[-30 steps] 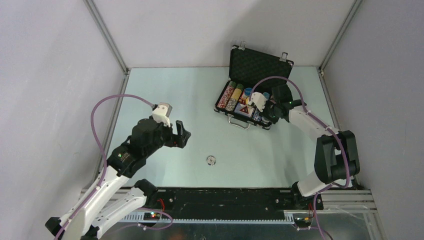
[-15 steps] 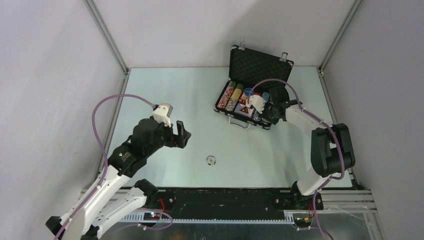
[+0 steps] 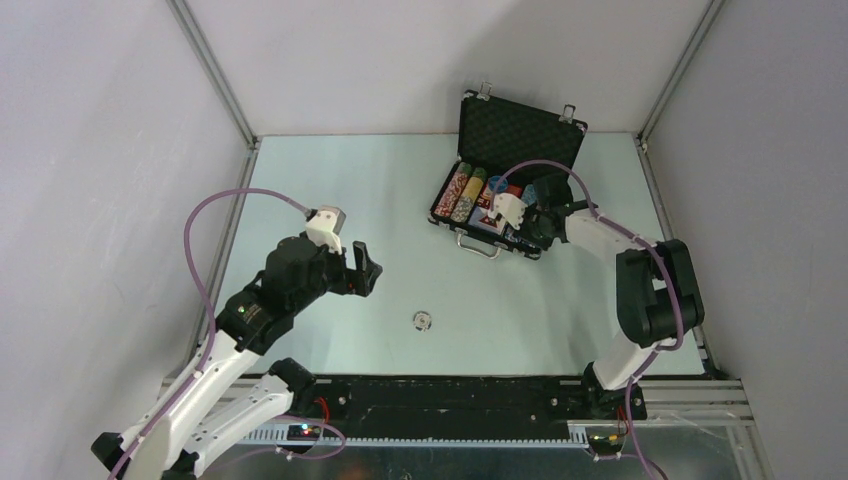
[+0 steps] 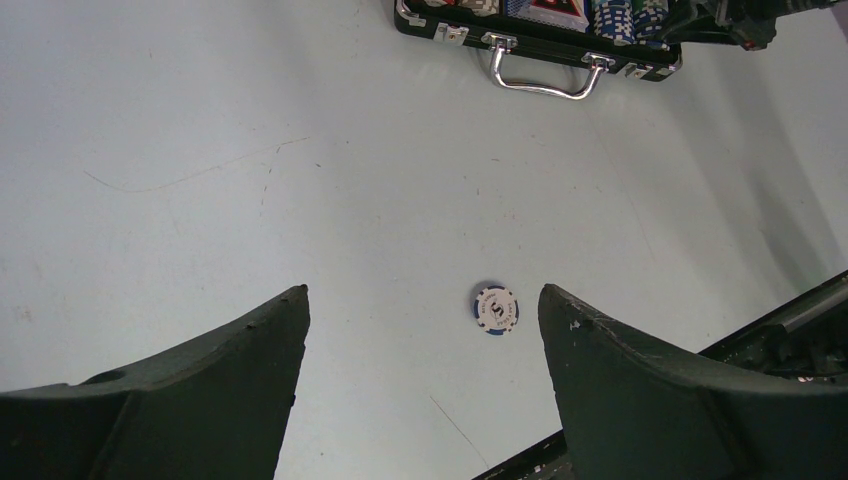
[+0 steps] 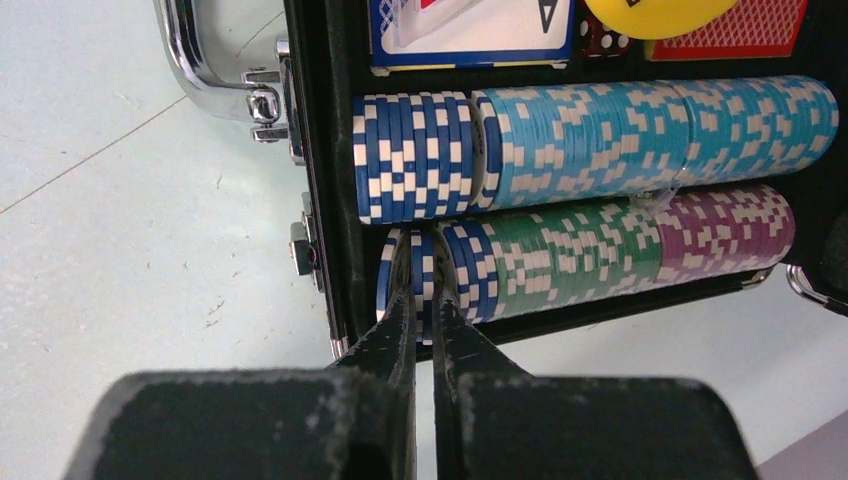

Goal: Pack up texas hold em set

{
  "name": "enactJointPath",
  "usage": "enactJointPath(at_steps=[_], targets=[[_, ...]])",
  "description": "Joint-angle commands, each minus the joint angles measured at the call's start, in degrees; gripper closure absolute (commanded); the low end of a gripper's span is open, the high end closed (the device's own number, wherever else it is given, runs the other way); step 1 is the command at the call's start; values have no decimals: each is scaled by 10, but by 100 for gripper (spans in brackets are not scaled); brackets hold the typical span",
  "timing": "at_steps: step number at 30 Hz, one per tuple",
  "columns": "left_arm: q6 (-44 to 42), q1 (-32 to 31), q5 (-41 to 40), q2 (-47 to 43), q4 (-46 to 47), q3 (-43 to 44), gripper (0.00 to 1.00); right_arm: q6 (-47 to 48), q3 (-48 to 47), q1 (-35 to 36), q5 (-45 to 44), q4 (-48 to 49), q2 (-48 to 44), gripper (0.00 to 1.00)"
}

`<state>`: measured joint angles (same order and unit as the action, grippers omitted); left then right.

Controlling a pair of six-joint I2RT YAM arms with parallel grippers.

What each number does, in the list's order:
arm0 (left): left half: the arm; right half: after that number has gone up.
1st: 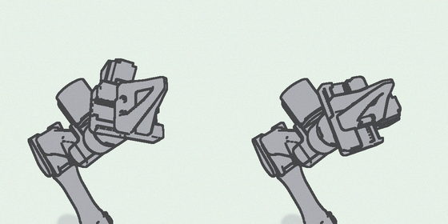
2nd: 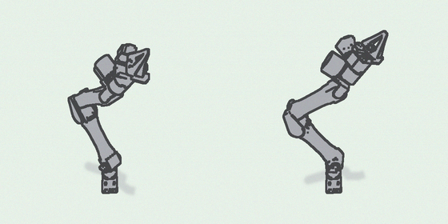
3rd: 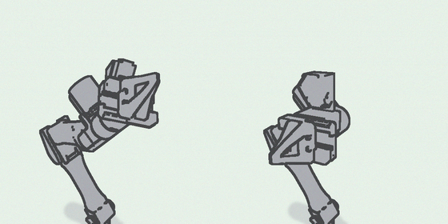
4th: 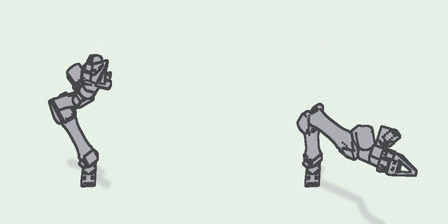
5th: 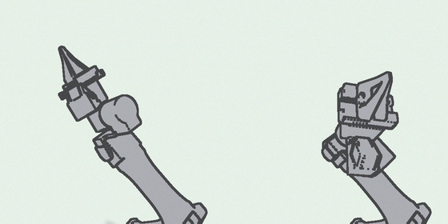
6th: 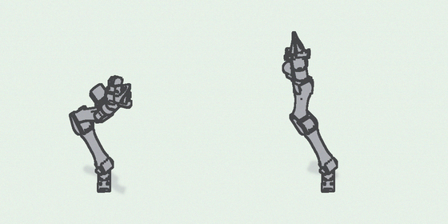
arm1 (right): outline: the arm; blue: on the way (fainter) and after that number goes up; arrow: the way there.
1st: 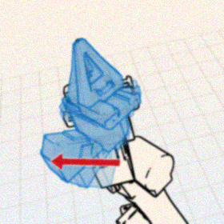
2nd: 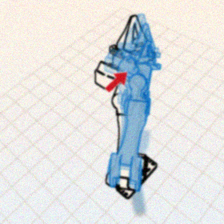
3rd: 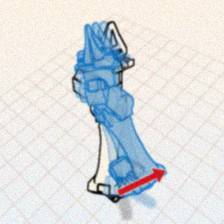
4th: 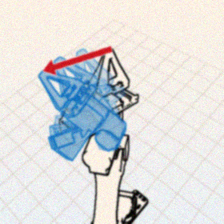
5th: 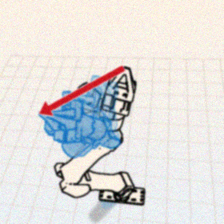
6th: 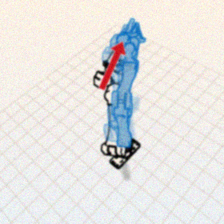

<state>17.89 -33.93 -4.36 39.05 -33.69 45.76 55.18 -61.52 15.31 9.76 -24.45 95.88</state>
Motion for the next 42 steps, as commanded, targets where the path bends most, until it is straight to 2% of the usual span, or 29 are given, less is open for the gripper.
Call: enactJointPath(at_steps=[1, 5, 13, 23, 34, 42], targets=[[-15, 3, 0, -1, 9, -2, 11, 7, -15, 2, 8, 18, 11, 100], [-15, 3, 1, 0, 9, -2, 11, 7, -16, 2, 1, 20, 15, 100], [-15, 3, 2, -1, 9, -2, 11, -2, -16, 0, 0, 37, -12, 87], [-15, 3, 3, -1, 9, -3, 11, -9, -45, -1, 8, 0, -11, 75], [-14, 2, 4, -2, 10, -3, 11, -20, -45, -4, 9, 21, -39, 75], [-14, 3, 0, -4, 9, -3, 11, -77, -45, -15, 48, 62, -100, 76]])
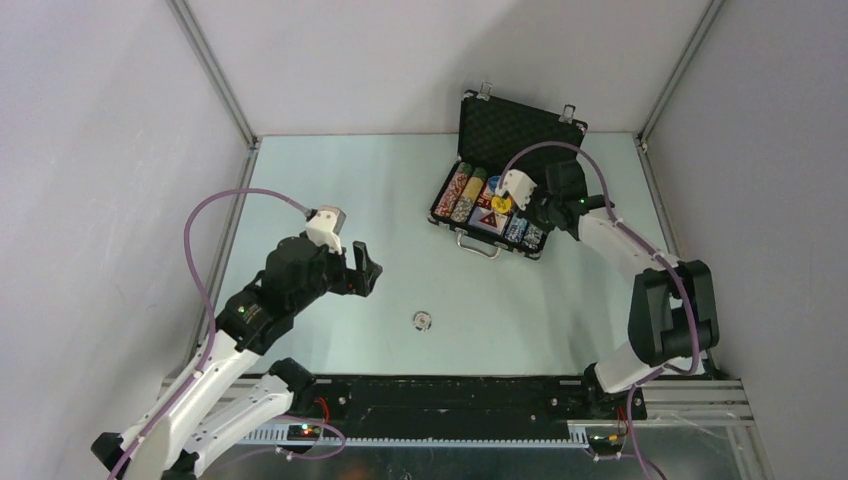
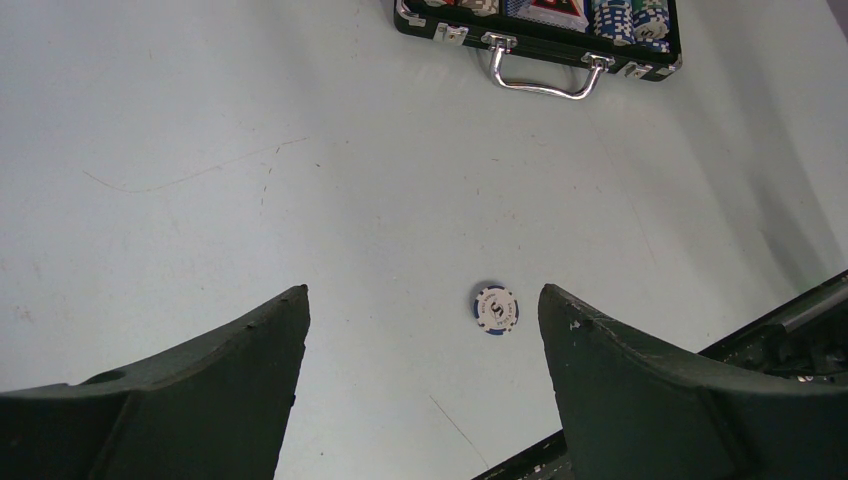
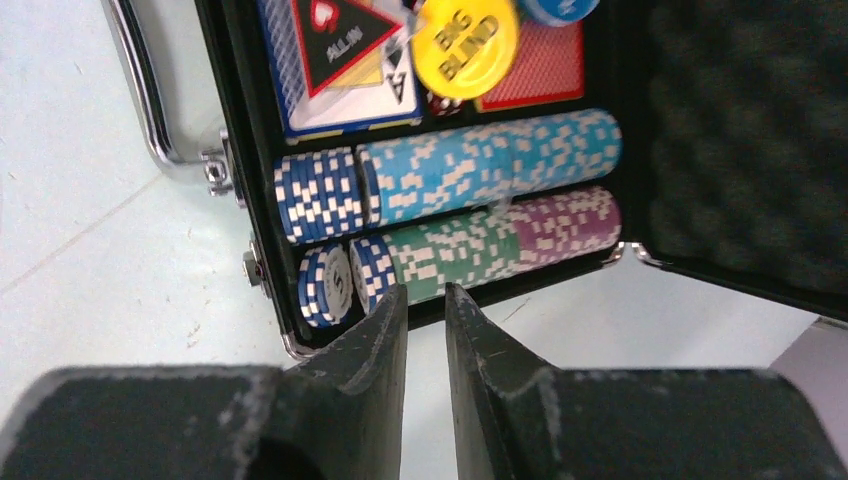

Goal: Pack up texas hold em set

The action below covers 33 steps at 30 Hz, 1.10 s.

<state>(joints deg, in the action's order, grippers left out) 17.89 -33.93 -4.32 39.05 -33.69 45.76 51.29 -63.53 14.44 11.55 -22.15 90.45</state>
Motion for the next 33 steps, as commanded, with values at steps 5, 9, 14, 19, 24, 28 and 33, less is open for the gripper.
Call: enactJointPath(at_steps=[5, 9, 14, 19, 24, 28, 33], targets=[[-14, 2, -4, -5, 10, -3, 11, -129, -12, -6, 68, 78, -87, 75], [-14, 3, -10, -6, 9, -4, 11, -241, 31, 11, 87, 181, -138, 71], [-11, 3, -42, -11, 4, -3, 10, -360, 78, 139, -44, 229, -196, 56], [-3, 12, -85, -17, -6, -1, 8, -506, 61, 294, -241, 151, -204, 51], [10, 33, -134, -19, -24, 3, 2, -686, 52, 376, -263, 48, -183, 41], [22, 38, -186, -24, -37, 5, 0, -821, 53, 422, -354, -13, -142, 31], [29, 43, -208, -23, -43, 6, 0, -904, 23, 462, -372, -64, -66, 26]])
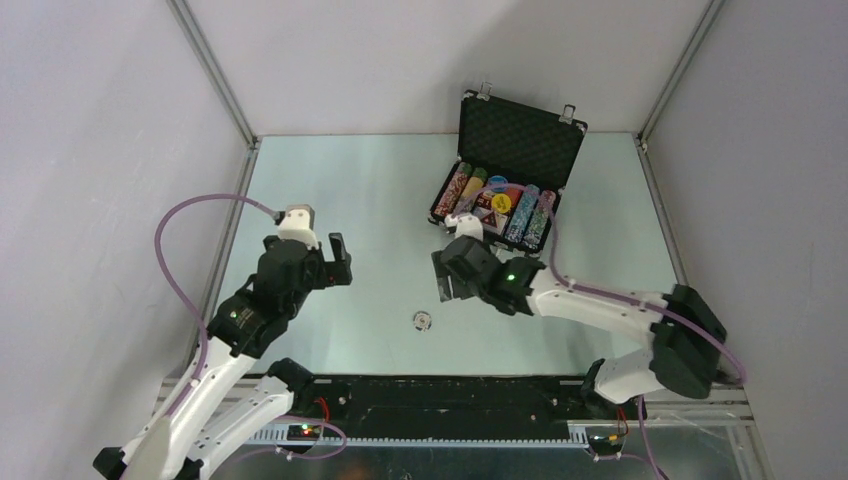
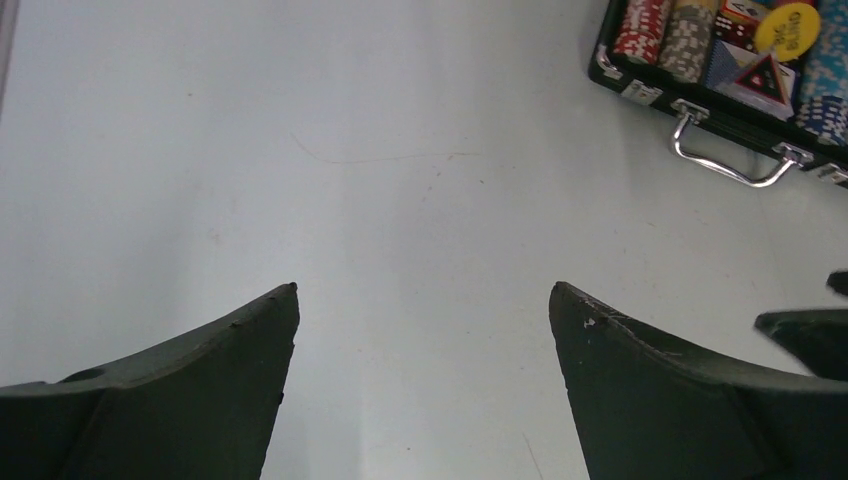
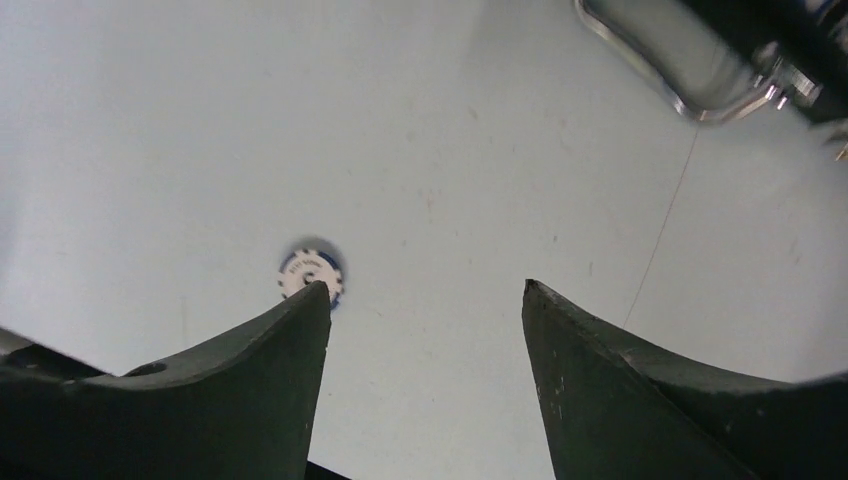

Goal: Pack up texas hold em set

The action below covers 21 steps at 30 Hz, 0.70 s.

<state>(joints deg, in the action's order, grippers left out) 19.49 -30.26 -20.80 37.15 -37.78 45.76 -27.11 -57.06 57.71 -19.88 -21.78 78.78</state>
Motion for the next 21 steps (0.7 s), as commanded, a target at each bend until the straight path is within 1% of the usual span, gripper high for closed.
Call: enactJointPath(at_steps=[1, 6, 11, 14, 17, 18, 21], targets=[[13, 7, -42, -2, -1, 7, 0, -124, -50, 35, -54, -77, 78, 26], [12, 9, -35, 3, -2, 8, 0, -151, -104, 60, -4, -74, 155, 28], [12, 9, -31, 3, -1, 7, 0, -166, -160, 66, 20, -81, 225, 32], [11, 10, -25, 6, -1, 8, 0, -160, -193, 73, 28, -107, 269, 36], [10, 11, -22, 9, 0, 9, 0, -158, -239, 87, 8, -149, 305, 38], [10, 11, -21, 9, 0, 9, 0, -158, -251, 89, 3, -166, 319, 38], [10, 12, -21, 7, -1, 9, 0, -160, -257, 95, -4, -179, 334, 35]])
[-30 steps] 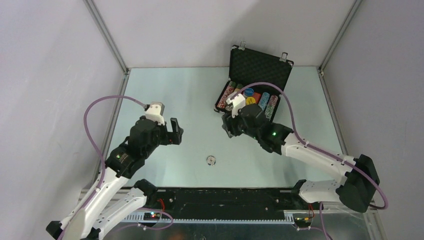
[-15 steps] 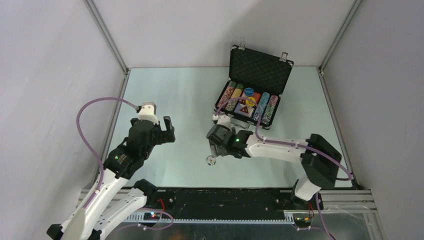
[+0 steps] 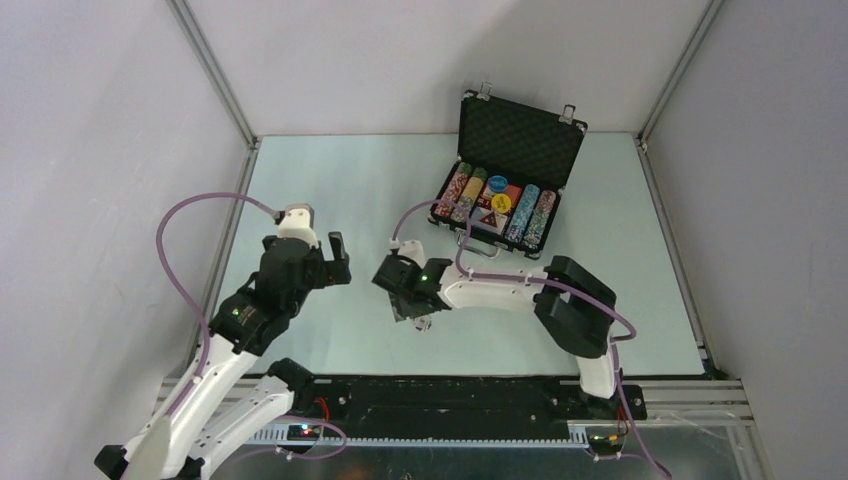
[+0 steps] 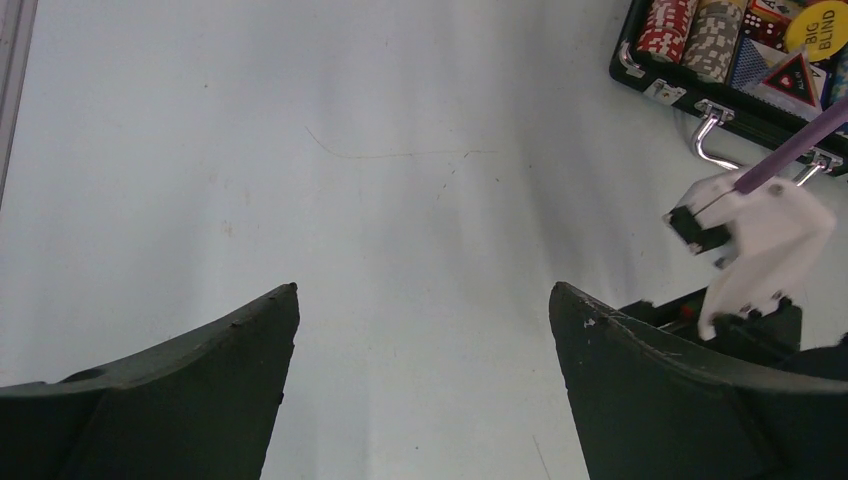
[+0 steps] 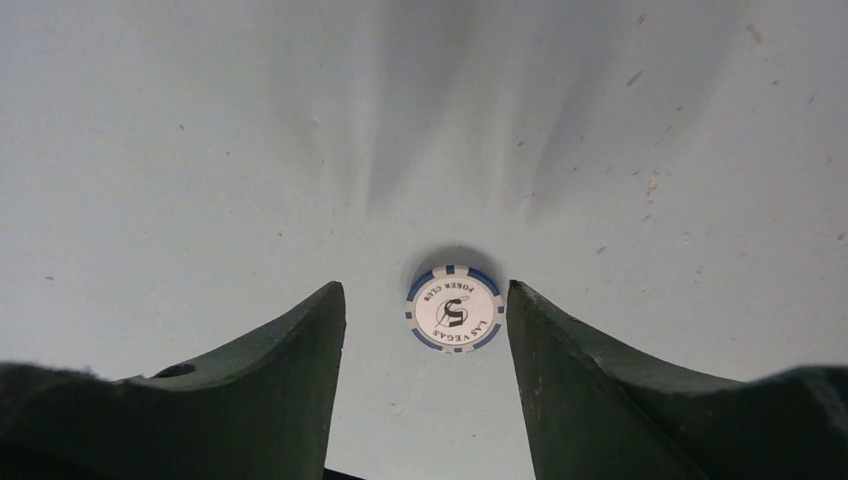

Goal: Pack up texas hold em set

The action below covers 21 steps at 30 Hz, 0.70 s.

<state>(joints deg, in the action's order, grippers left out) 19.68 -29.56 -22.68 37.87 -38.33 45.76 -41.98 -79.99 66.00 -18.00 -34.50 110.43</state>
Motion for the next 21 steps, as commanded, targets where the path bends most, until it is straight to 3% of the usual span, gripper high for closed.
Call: enactJointPath(at_steps=[1, 9, 21], targets=[[9, 5, -3, -1, 5, 9, 0, -13, -25, 12, -22, -51, 18, 34], [7, 7, 7, 3, 5, 9, 0, -14, -18, 11, -17, -48, 25, 32], [7, 8, 11, 3, 5, 9, 0, -33, 26, 5, 15, -14, 28, 40]])
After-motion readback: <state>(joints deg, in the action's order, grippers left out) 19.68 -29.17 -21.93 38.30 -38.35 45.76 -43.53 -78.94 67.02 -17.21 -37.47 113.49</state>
